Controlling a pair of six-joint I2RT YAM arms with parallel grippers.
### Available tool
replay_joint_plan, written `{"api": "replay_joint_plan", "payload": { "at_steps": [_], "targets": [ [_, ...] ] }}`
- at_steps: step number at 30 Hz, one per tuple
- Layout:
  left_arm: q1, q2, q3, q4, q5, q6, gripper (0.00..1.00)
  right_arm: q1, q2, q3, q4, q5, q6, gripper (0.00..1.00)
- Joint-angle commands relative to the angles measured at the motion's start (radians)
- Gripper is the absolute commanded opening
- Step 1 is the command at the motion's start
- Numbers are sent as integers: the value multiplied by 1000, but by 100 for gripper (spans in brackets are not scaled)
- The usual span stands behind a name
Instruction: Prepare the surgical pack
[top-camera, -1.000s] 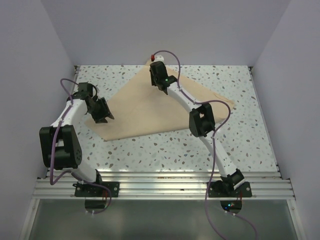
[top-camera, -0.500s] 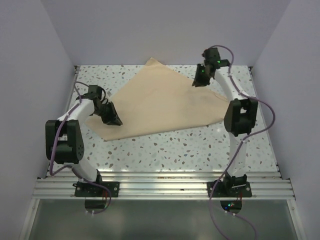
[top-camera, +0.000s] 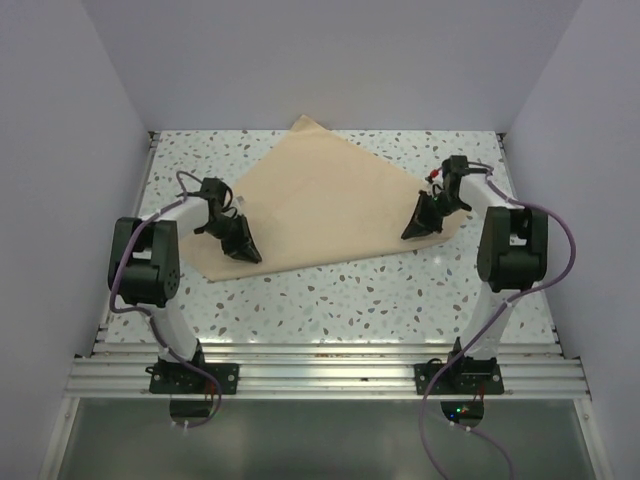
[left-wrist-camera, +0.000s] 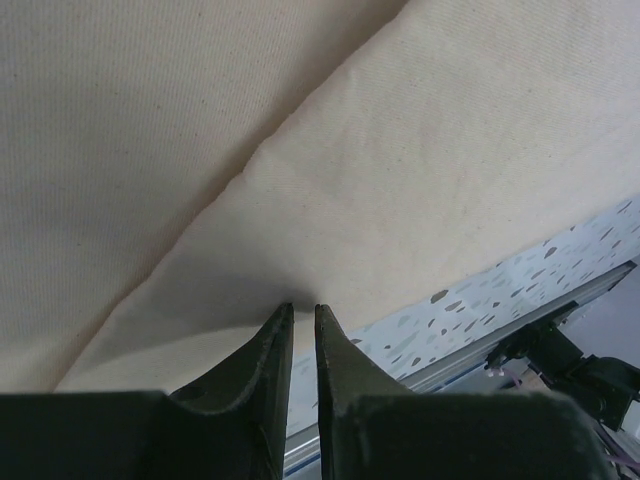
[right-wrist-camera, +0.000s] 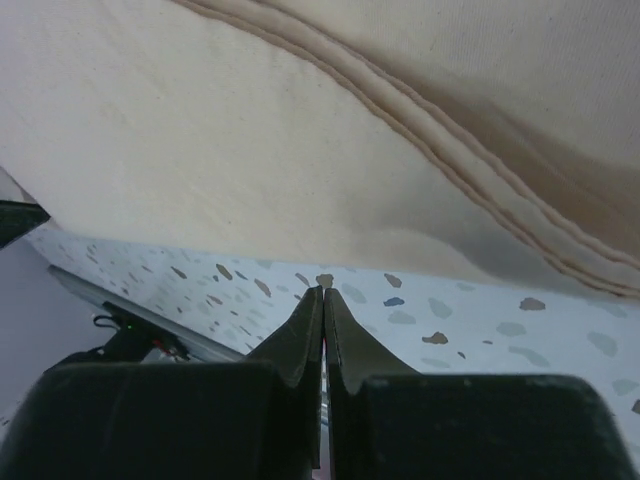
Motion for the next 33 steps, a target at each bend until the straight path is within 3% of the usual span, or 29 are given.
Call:
{"api": "replay_joint_plan", "payload": {
  "at_steps": [1, 8, 15, 21, 27, 33],
  "targets": [
    [-6, 14, 38, 18, -1, 10, 18, -52, 28, -23, 161, -153, 26, 0],
    [-6, 68, 44, 34, -36, 13, 19, -170, 85, -138, 247, -185, 63, 0],
    [-5, 103, 38, 49, -64, 15, 19, -253, 62, -242, 198, -127, 26, 0],
    [-3, 58, 63, 15, -107, 12, 18, -250, -42, -214, 154, -140, 40, 0],
    [-6, -67, 52, -18, -113, -11, 20, -122, -31, -49, 102, -177, 50, 0],
    [-26, -104, -10, 17, -38, -47, 20, -57, -8, -86, 230, -297, 138, 0]
  ]
}}
